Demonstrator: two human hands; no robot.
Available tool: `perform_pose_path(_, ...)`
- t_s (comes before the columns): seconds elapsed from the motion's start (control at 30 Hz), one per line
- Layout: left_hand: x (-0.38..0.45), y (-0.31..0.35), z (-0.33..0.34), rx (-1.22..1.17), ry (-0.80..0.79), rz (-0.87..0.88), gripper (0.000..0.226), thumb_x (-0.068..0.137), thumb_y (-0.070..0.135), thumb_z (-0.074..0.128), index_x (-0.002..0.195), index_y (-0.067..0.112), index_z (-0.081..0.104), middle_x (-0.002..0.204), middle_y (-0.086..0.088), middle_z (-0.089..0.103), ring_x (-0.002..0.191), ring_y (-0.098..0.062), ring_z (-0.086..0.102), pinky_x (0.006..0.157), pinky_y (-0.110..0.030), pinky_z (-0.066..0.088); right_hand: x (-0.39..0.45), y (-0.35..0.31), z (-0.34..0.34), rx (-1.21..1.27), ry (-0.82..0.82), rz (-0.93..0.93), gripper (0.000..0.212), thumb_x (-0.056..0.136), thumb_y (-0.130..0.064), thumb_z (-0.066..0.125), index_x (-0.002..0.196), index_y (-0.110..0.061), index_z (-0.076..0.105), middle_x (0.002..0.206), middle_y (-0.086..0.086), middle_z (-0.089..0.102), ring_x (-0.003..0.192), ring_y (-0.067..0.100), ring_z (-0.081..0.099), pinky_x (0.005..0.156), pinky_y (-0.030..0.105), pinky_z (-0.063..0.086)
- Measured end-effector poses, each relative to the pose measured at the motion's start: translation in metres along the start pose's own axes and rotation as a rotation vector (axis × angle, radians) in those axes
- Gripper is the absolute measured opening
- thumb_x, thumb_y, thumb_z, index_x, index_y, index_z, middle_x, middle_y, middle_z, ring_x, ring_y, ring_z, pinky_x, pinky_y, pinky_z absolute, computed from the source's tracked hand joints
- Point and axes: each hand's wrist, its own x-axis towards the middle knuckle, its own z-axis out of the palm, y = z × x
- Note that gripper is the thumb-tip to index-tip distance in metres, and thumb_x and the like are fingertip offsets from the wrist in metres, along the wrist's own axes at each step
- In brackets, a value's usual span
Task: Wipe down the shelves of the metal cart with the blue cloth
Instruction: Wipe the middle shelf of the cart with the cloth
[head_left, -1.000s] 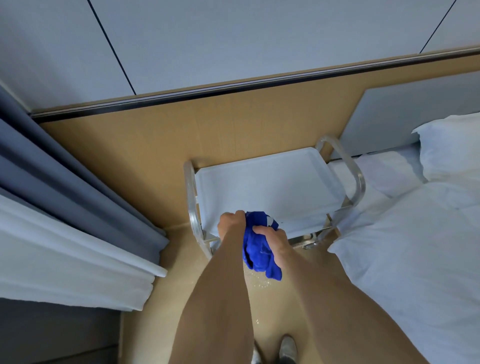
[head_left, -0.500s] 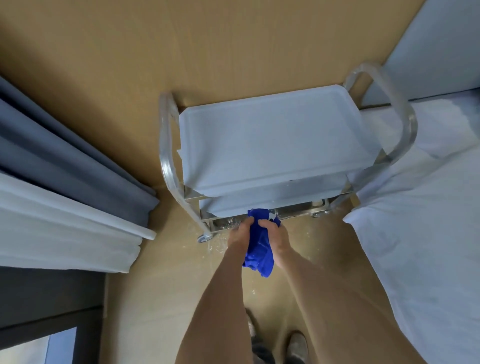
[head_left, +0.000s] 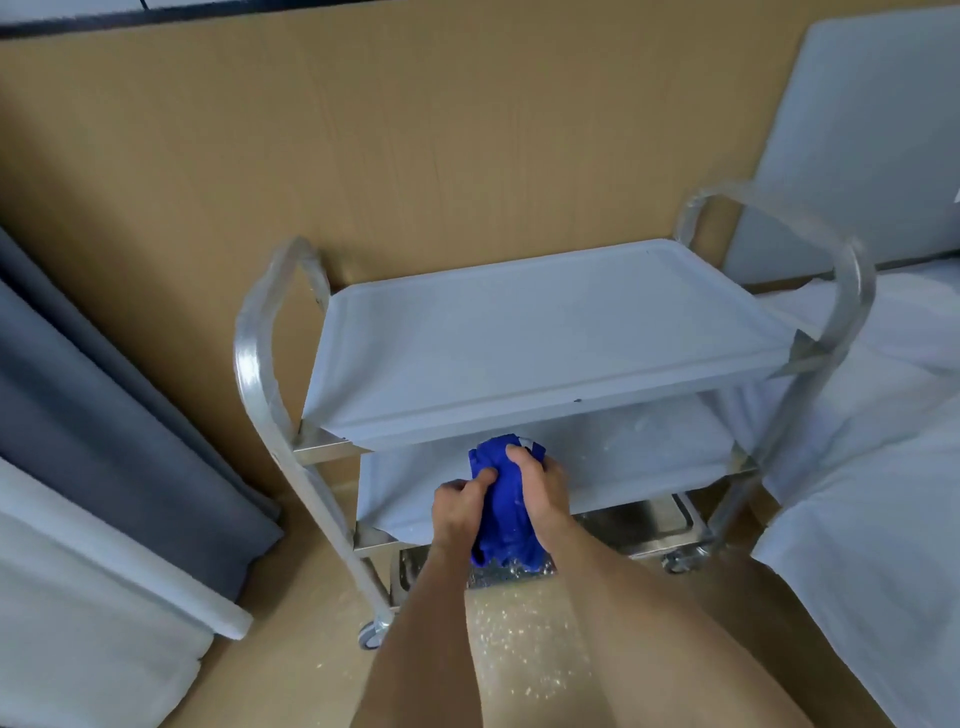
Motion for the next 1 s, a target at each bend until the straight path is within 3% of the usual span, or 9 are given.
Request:
perform_pose_path(0.13,0.015,0.008,0.017,-0.044,-0.002,0.171,0.03,0.085,0.03,0.067,0.075,0.003,0.06,0.068,-0.012,0.066,0.061,-0.025,0.058,0.055,-0.03,0.047,0.019,-0.002,-0.01,0.005,0.009,-0.157,0.032,0.079,-0.047,0.067,0.087,-0.015,0.066,0.083,0.009,0.074,0.08,0.029,0.07,0.079,0.047,0.059)
perform_pose_path(0.3,0.0,0.022,0.036,-0.233,0.057,0.31,0.02,0.085,0.023,0.058,0.087,0.003,0.061,0.081,-0.011,0.064,0.072,-0.024,0.055,0.064,-0.034,0.045,0.012,-0.017,-0.039,0.046,0.08,-0.309,0.021,0.08,-0.034,0.069,0.084,-0.014,0.062,0.087,0.009,0.068,0.079,0.028,0.064,0.073,0.041,0.055)
perform_pose_path(0.4,-0.034,0.042,0.035,-0.51,0.056,0.238,0.006,0.08,0.011,0.052,0.075,0.01,0.055,0.073,-0.006,0.058,0.071,-0.023,0.053,0.063,-0.033,0.041,-0.007,-0.032,-0.054,-0.02,0.127,-0.313,0.024,0.08,-0.03,0.068,0.073,-0.011,0.055,0.075,0.007,0.059,0.065,0.023,0.053,0.06,0.035,0.045)
perform_pose_path(0.47,-0.046,0.045,0.024,-0.68,0.055,0.187,0.011,0.086,0.008,0.05,0.08,0.014,0.058,0.087,-0.002,0.063,0.086,-0.021,0.062,0.07,-0.033,0.041,-0.014,-0.031,-0.052,-0.034,0.17,-0.303,0.025,0.084,-0.032,0.065,0.074,-0.012,0.053,0.077,0.008,0.058,0.066,0.022,0.051,0.061,0.033,0.042)
perform_pose_path(0.53,-0.044,0.041,0.014,-0.652,0.04,0.22,0.013,0.093,0.012,0.05,0.091,0.014,0.063,0.101,-0.004,0.067,0.098,-0.019,0.065,0.076,-0.031,0.043,-0.018,-0.03,-0.042,-0.015,0.211,-0.298,0.026,0.087,-0.036,0.061,0.084,-0.011,0.056,0.083,0.009,0.061,0.071,0.024,0.056,0.064,0.034,0.044)
perform_pose_path(0.7,-0.036,0.031,-0.001,-0.368,0.129,0.279,0.031,0.096,0.032,0.055,0.105,0.005,0.067,0.102,-0.005,0.072,0.09,-0.017,0.068,0.073,-0.03,0.046,-0.013,-0.017,-0.024,-0.059,0.312,-0.34,0.03,0.088,-0.041,0.057,0.09,-0.012,0.06,0.084,0.007,0.063,0.079,0.03,0.06,0.071,0.036,0.049)
perform_pose_path(0.83,-0.026,0.03,0.008,-0.373,0.28,0.281,0.031,0.093,0.038,0.059,0.098,0.007,0.063,0.088,-0.008,0.067,0.071,-0.019,0.065,0.054,-0.025,0.041,-0.003,-0.002,-0.014,-0.213,0.268,-0.406,0.028,0.09,-0.039,0.06,0.094,-0.012,0.059,0.083,0.003,0.058,0.076,0.027,0.056,0.068,0.032,0.043)
perform_pose_path(0.93,-0.02,0.024,0.011,-0.324,0.378,0.267,0.038,0.086,0.05,0.064,0.082,0.012,0.059,0.079,-0.007,0.067,0.072,-0.023,0.066,0.061,-0.032,0.051,0.006,0.014,-0.005,-0.264,0.217,-0.444,0.025,0.085,-0.039,0.062,0.089,-0.014,0.061,0.082,0.005,0.064,0.076,0.028,0.062,0.07,0.036,0.052)
perform_pose_path(1.0,-0.017,0.018,0.007,-0.171,0.486,0.278,0.046,0.082,0.057,0.064,0.074,0.012,0.057,0.071,-0.004,0.064,0.071,-0.023,0.065,0.069,-0.039,0.055,0.009,0.026,-0.003,-0.29,0.196,-0.474,0.023,0.084,-0.035,0.063,0.085,-0.012,0.061,0.079,0.007,0.066,0.073,0.028,0.062,0.066,0.034,0.05)
